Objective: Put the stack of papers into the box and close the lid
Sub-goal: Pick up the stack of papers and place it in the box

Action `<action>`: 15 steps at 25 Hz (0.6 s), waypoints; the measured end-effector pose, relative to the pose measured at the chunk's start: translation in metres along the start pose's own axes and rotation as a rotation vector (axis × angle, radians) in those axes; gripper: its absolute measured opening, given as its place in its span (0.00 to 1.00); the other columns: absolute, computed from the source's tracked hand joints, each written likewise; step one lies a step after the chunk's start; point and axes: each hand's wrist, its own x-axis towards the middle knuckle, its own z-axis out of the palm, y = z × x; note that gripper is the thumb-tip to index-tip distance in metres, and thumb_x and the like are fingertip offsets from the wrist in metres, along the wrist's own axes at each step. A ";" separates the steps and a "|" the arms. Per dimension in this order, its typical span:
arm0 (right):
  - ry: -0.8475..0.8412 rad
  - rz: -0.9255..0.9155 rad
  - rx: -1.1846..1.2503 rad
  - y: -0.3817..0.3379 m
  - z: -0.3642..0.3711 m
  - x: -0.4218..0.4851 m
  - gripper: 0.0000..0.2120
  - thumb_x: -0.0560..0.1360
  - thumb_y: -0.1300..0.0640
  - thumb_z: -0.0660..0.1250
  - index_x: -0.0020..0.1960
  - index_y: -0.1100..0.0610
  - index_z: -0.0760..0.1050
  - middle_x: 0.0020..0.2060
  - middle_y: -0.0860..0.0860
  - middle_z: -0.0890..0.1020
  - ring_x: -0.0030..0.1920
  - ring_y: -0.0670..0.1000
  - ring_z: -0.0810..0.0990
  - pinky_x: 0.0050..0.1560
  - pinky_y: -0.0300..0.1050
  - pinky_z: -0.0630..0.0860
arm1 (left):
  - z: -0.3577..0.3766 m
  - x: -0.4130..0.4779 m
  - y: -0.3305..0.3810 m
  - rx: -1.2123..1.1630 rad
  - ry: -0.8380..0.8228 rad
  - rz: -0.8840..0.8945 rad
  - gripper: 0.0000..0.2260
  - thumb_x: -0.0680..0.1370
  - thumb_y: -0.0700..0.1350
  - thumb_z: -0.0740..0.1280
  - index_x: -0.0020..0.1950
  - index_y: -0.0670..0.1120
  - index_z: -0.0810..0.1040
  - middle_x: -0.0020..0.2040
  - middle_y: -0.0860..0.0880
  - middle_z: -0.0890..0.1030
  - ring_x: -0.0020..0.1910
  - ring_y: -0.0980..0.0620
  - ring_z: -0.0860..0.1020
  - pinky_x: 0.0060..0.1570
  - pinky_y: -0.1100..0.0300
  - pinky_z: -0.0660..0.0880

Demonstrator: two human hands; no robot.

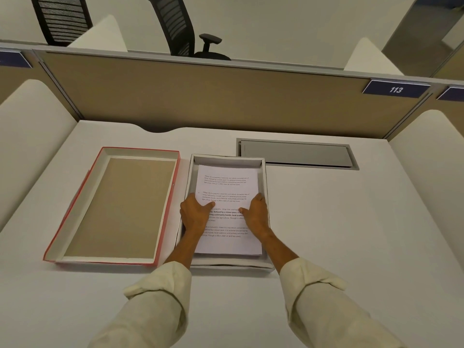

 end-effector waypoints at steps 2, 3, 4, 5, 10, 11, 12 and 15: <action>-0.009 0.030 0.007 -0.001 -0.004 0.002 0.26 0.71 0.63 0.73 0.63 0.65 0.64 0.62 0.61 0.75 0.62 0.58 0.76 0.60 0.47 0.75 | -0.001 0.001 -0.003 0.019 -0.007 -0.013 0.24 0.67 0.51 0.78 0.57 0.41 0.75 0.56 0.41 0.82 0.52 0.41 0.82 0.51 0.46 0.81; -0.010 0.059 0.022 -0.002 -0.007 0.004 0.27 0.70 0.63 0.74 0.63 0.66 0.64 0.61 0.61 0.75 0.62 0.59 0.76 0.60 0.48 0.75 | -0.002 0.003 -0.004 0.021 -0.016 -0.019 0.25 0.67 0.51 0.78 0.56 0.40 0.74 0.55 0.41 0.82 0.51 0.41 0.82 0.50 0.46 0.81; -0.014 0.087 0.040 -0.002 -0.010 0.005 0.27 0.70 0.63 0.74 0.63 0.66 0.65 0.61 0.62 0.75 0.61 0.59 0.76 0.59 0.49 0.76 | -0.003 0.004 -0.004 0.022 -0.025 -0.026 0.25 0.66 0.50 0.78 0.55 0.39 0.73 0.55 0.41 0.81 0.51 0.41 0.81 0.50 0.46 0.81; -0.019 0.111 0.059 -0.003 -0.012 0.006 0.27 0.69 0.62 0.75 0.62 0.66 0.65 0.61 0.62 0.76 0.61 0.60 0.77 0.59 0.49 0.76 | -0.004 0.005 -0.004 0.021 -0.034 -0.028 0.25 0.66 0.50 0.79 0.54 0.39 0.73 0.55 0.40 0.81 0.52 0.40 0.81 0.50 0.46 0.81; -0.052 0.203 0.140 -0.006 -0.019 0.009 0.25 0.69 0.62 0.75 0.61 0.66 0.67 0.60 0.62 0.77 0.59 0.60 0.78 0.56 0.49 0.77 | -0.005 0.010 -0.007 0.018 -0.061 -0.012 0.23 0.65 0.47 0.79 0.52 0.38 0.75 0.55 0.41 0.82 0.52 0.41 0.82 0.52 0.48 0.80; -0.054 0.215 0.150 -0.007 -0.020 0.009 0.25 0.69 0.62 0.75 0.60 0.66 0.68 0.60 0.61 0.77 0.59 0.60 0.78 0.55 0.49 0.77 | -0.005 0.010 -0.008 0.021 -0.064 -0.010 0.23 0.65 0.47 0.80 0.52 0.38 0.75 0.55 0.41 0.82 0.51 0.42 0.82 0.51 0.49 0.80; -0.056 0.224 0.154 -0.007 -0.020 0.009 0.25 0.69 0.62 0.75 0.60 0.65 0.68 0.60 0.61 0.77 0.59 0.60 0.78 0.55 0.49 0.77 | -0.005 0.010 -0.009 0.027 -0.069 -0.009 0.23 0.65 0.48 0.80 0.52 0.38 0.75 0.55 0.41 0.82 0.51 0.42 0.82 0.51 0.50 0.80; -0.061 0.221 0.160 -0.008 -0.019 0.007 0.25 0.69 0.62 0.75 0.61 0.65 0.68 0.60 0.61 0.77 0.59 0.59 0.78 0.55 0.48 0.77 | -0.004 0.010 -0.010 0.038 -0.081 -0.012 0.24 0.65 0.49 0.80 0.52 0.39 0.75 0.56 0.41 0.82 0.51 0.42 0.82 0.52 0.48 0.81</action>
